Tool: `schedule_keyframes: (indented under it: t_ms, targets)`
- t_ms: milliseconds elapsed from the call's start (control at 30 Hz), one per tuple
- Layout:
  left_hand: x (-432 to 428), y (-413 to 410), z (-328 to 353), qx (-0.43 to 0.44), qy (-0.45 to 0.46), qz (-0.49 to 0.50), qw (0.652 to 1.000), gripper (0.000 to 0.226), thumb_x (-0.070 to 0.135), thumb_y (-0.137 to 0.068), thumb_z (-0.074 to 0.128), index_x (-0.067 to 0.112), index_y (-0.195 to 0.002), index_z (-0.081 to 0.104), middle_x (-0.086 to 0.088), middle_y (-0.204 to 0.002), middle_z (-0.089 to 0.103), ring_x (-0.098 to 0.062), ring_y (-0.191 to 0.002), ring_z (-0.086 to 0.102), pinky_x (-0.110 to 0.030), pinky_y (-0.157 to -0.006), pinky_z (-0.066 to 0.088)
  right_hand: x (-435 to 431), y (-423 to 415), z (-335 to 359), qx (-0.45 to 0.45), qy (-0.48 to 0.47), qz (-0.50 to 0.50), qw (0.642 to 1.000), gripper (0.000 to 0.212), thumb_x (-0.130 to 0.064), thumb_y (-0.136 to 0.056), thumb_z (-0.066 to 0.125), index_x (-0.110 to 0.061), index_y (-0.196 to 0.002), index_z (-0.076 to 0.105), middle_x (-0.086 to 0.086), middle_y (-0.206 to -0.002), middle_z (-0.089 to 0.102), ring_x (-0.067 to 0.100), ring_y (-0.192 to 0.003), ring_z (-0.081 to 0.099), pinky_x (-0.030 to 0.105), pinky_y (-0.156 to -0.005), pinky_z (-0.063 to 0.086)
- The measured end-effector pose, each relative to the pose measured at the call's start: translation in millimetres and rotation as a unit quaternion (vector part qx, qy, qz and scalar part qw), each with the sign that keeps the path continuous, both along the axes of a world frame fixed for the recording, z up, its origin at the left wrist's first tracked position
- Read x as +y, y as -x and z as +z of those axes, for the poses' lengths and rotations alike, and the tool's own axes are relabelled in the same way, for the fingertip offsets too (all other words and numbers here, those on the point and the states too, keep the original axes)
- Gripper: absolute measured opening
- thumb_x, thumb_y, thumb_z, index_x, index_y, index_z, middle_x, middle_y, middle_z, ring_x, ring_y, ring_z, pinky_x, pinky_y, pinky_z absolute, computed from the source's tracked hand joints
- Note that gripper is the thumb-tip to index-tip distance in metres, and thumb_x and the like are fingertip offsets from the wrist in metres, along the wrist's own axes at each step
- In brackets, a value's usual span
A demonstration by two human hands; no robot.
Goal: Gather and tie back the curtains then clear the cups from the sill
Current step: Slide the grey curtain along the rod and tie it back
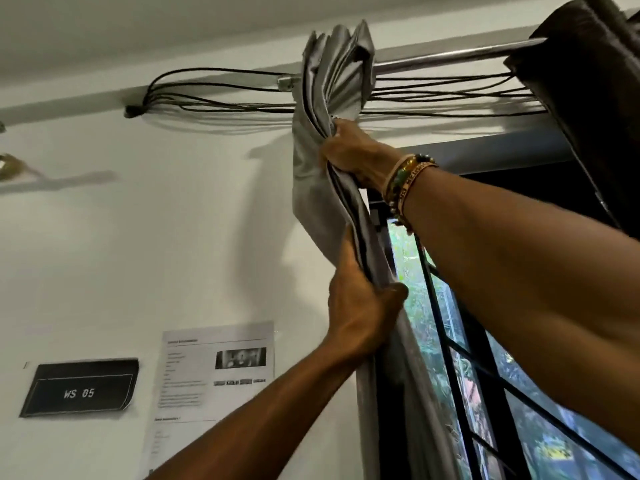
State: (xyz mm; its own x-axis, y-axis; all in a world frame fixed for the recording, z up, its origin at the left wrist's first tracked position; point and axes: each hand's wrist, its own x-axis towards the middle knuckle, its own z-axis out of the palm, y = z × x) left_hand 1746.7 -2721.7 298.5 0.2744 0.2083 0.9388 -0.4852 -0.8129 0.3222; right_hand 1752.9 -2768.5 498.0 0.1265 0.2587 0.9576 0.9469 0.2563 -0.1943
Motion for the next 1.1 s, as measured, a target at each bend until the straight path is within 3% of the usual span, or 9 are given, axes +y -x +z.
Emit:
schedule_keyframes:
  t_ms: [67, 133, 233, 400, 533, 633, 733, 867, 1100]
  targets:
    - [5.1, 3.3, -1.3, 0.007, 0.002, 0.013, 1.000, 0.105, 0.025, -0.074, 0.084, 0.030, -0.154, 0.017, 0.006, -0.147, 0.044, -0.018, -0.125, 0.051, -0.029, -0.101, 0.045, 0.2, 1.0, -4.3, 0.013, 0.033, 0.018, 0.999, 0.032, 0.006, -0.084, 0.044, -0.005, -0.106, 0.064, 0.021, -0.095, 0.070, 0.030, -0.077, 0.072, 0.040, -0.064, 0.063]
    - [6.6, 2.1, -12.3, 0.038, -0.006, 0.013, 0.999, 0.102, 0.017, -0.076, 0.082, 0.029, -0.154, 0.017, 0.006, -0.149, 0.041, -0.018, -0.128, 0.048, -0.018, -0.101, 0.041, -7.9, -20.8, -16.8, 0.042, 0.026, -0.007, 0.999, 0.032, 0.014, -0.085, 0.038, -0.007, -0.093, 0.061, 0.013, -0.077, 0.064, 0.011, -0.053, 0.066, 0.024, -0.046, 0.054]
    - [5.3, -0.8, -27.8, 0.075, -0.014, -0.017, 0.997, 0.100, -0.001, -0.078, 0.075, 0.028, -0.155, 0.017, 0.005, -0.149, 0.041, -0.008, -0.116, 0.046, 0.006, -0.079, 0.035, -12.7, -41.8, -37.1, 0.074, -0.038, -0.035, 0.996, 0.024, 0.005, -0.086, 0.044, -0.012, -0.085, 0.061, 0.005, -0.072, 0.059, 0.014, -0.059, 0.063, 0.023, -0.044, 0.049]
    - [7.8, -1.8, -17.8, -0.035, 0.025, -0.023, 0.999, 0.078, -0.007, -0.073, 0.073, 0.017, -0.141, 0.043, 0.005, -0.125, 0.059, -0.018, -0.114, 0.058, -0.028, -0.094, 0.052, -1.0, 2.8, -41.1, 0.053, -0.006, 0.071, 0.996, 0.019, 0.003, -0.082, 0.052, -0.004, -0.097, 0.061, 0.008, -0.076, 0.060, 0.020, -0.067, 0.059, 0.032, -0.055, 0.053]
    - [-11.8, -4.1, -49.1, 0.021, 0.062, -0.064, 0.996, 0.064, 0.000, -0.075, 0.075, 0.024, -0.128, 0.048, 0.009, -0.108, 0.059, -0.014, -0.098, 0.060, -0.025, -0.082, 0.054, -10.3, -23.0, -99.2, 0.069, 0.024, -0.083, 0.994, 0.106, -0.023, -0.060, 0.072, -0.015, -0.153, 0.022, 0.013, -0.137, 0.053, 0.030, -0.115, 0.057, 0.038, -0.091, 0.055]
    - [-21.6, -14.3, -104.2, 0.059, 0.102, -0.054, 0.992, 0.056, 0.006, -0.078, 0.075, 0.016, -0.129, 0.053, 0.001, -0.113, 0.064, -0.018, -0.098, 0.063, -0.032, -0.088, 0.055, -19.4, -53.4, -198.0, 0.179, -0.004, -0.066, 0.982, 0.127, -0.024, -0.061, 0.075, -0.023, -0.157, -0.007, 0.011, -0.156, 0.034, 0.031, -0.129, 0.049, 0.044, -0.103, 0.049]
    - [-20.8, -18.2, -163.8, 0.077, 0.097, -0.049, 0.991, 0.045, 0.006, -0.079, 0.071, 0.016, -0.121, 0.058, 0.005, -0.104, 0.065, -0.012, -0.089, 0.063, -0.022, -0.076, 0.053, -26.2, -68.0, -301.9, 0.261, 0.046, -0.064, 0.962, 0.085, -0.038, -0.059, 0.070, -0.014, -0.137, 0.044, 0.009, -0.112, 0.066, 0.024, -0.096, 0.065, 0.041, -0.086, 0.055]
    - [-24.5, -14.5, -255.1, 0.105, 0.108, -0.060, 0.987, 0.026, 0.010, -0.086, 0.069, 0.023, -0.104, 0.056, 0.008, -0.096, 0.064, 0.002, -0.083, 0.060, -0.005, -0.069, 0.048, -48.2, -58.6, -420.6, 0.333, 0.138, -0.045, 0.932, 0.024, -0.043, -0.085, 0.068, -0.026, -0.100, 0.061, -0.001, -0.090, 0.072, 0.016, -0.086, 0.070, 0.041, -0.088, 0.057]
    - [-7.8, 0.8, -384.1, 0.171, 0.226, -0.115, 0.952, 0.085, 0.058, -0.065, 0.070, 0.020, -0.136, 0.043, -0.008, -0.145, 0.041, -0.020, -0.132, 0.045, -0.041, -0.112, 0.041, -73.8, -38.9, -523.0, 0.339, 0.219, -0.024, 0.915, 0.021, -0.035, -0.095, 0.061, -0.014, -0.092, 0.065, -0.006, -0.072, 0.066, 0.009, -0.065, 0.064, 0.029, -0.062, 0.052]
